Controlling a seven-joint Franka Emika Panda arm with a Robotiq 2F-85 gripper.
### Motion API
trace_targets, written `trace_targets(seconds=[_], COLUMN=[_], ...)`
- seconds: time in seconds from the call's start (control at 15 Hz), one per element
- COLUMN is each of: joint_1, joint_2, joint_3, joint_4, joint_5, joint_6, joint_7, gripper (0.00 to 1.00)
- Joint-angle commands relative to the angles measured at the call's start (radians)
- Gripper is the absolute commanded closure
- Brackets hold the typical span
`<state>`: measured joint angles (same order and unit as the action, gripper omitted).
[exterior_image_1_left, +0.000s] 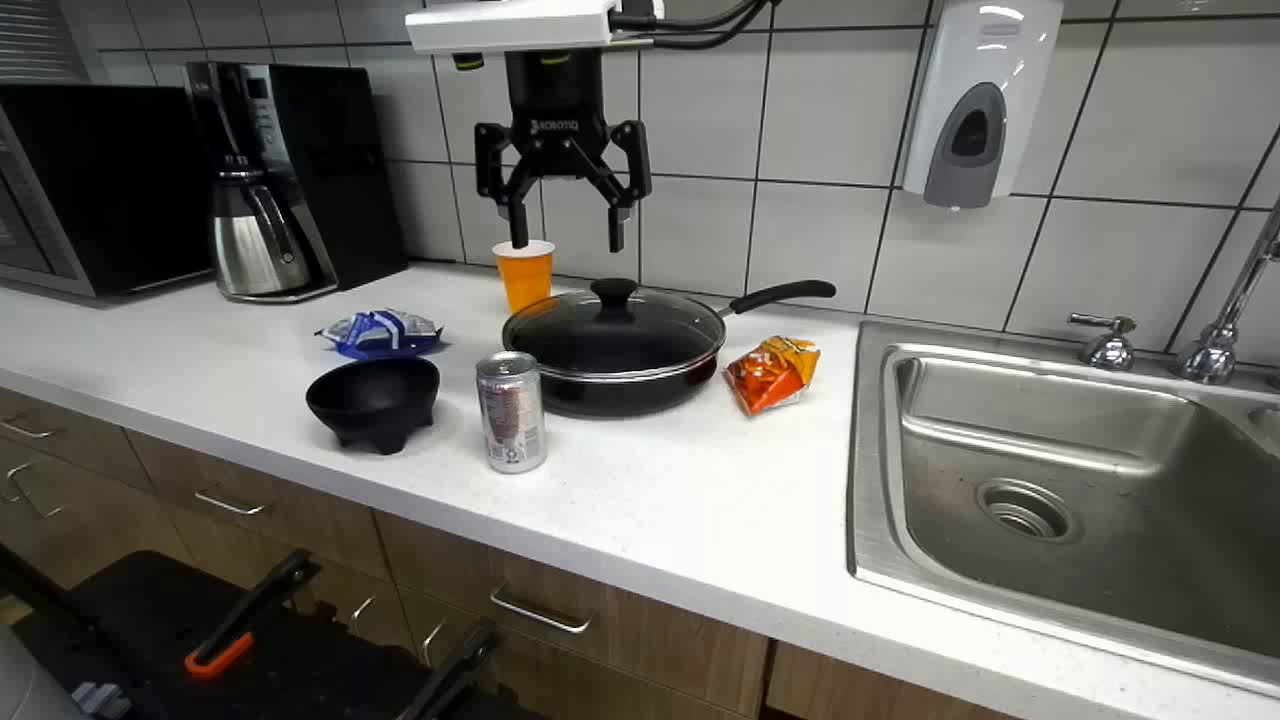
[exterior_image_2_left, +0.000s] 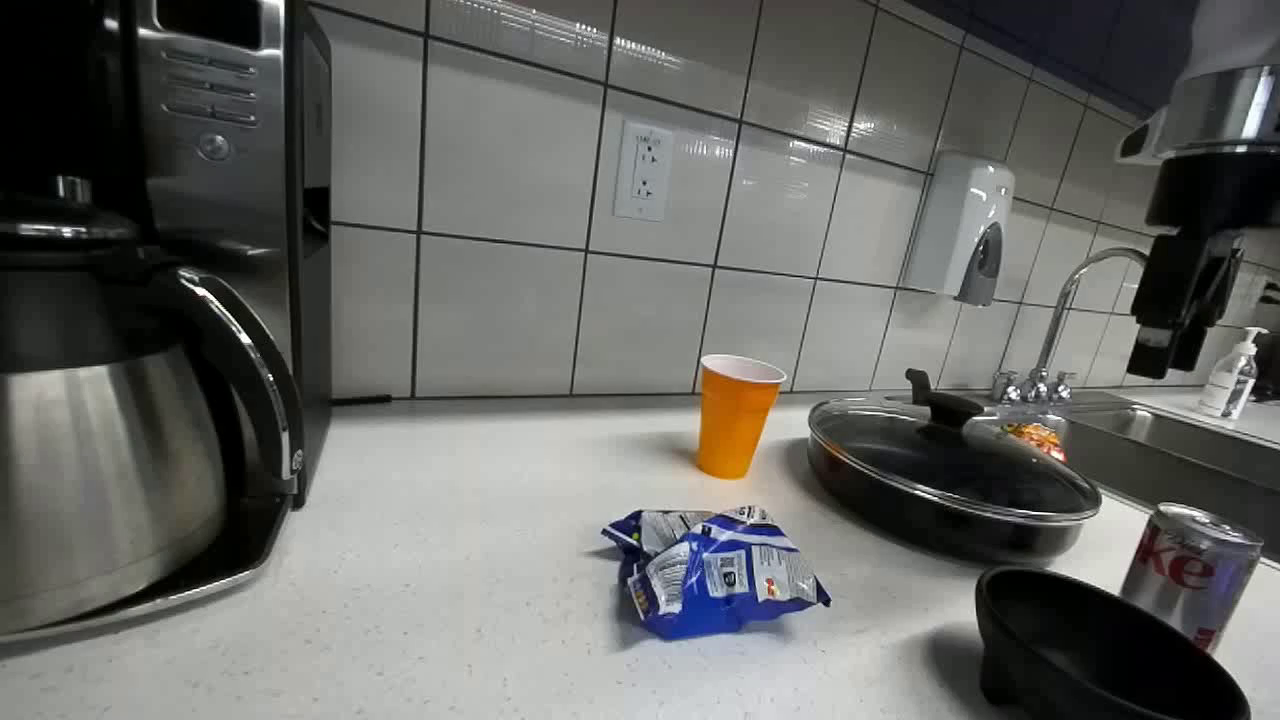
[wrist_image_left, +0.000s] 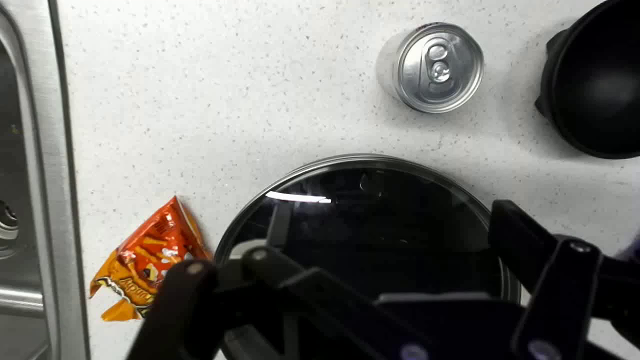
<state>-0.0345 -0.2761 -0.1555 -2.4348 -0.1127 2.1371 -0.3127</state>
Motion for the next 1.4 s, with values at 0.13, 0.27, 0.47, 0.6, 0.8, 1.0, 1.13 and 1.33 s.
trace_targets(seconds=[0.13, 0.27, 0.47, 0.6, 0.8, 1.0, 1.13, 1.33], joint_1=[-0.012, -0.012, -0.012, -0.008, 0.000, 0.001, 0.003, 0.003], joint_2=[0.001, 0.001, 0.001, 0.022, 0.061, 0.107, 0.138, 0.180], joint_3=[0.012, 0.012, 0.012, 0.009, 0.010, 0.012, 0.013, 0.022], joint_4=[0.001, 0.001, 0.001, 0.003, 0.017, 0.030, 0.041, 0.057], joint_5=[0.004, 0.004, 0.004, 0.014, 0.031, 0.038, 0.056, 0.066], joint_6=[-0.001, -0.001, -0.001, 0.032, 0.105, 0.201, 0.254, 0.324], joint_7=[-0.003, -0.003, -0.003, -0.010, -0.021, -0.015, -0.023, -0.021], gripper=[0.00, 0.00, 0.00, 0.00, 0.00, 0.00, 0.00, 0.00])
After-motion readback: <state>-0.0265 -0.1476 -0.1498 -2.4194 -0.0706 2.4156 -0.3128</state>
